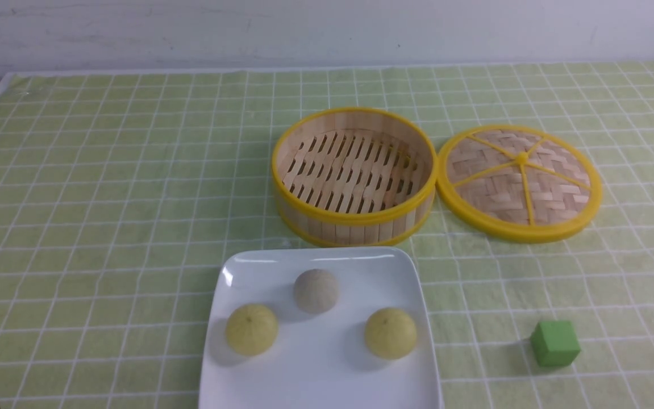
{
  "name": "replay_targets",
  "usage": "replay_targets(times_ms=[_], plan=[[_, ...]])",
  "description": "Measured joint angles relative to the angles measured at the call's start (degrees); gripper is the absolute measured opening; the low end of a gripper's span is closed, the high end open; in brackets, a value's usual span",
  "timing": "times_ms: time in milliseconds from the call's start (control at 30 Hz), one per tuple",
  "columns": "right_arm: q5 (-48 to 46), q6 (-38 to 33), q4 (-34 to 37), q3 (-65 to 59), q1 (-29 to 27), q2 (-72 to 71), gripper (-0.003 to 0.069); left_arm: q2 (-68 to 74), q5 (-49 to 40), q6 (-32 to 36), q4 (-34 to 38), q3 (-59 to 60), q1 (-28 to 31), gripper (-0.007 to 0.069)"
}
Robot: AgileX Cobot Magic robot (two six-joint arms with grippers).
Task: Put the steamed buns into the plate on the green tablecloth.
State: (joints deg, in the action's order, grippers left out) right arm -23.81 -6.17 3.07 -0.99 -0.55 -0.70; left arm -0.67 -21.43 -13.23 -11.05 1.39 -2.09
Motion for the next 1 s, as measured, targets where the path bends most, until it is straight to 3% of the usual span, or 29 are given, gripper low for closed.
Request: replay_targets(times_ms=[1000], plan=[[0.0, 0.0, 0.0, 0.0, 0.0, 0.0, 0.0132, 0.0, 0.0, 0.0, -0.01, 0.0, 0.0, 0.009]])
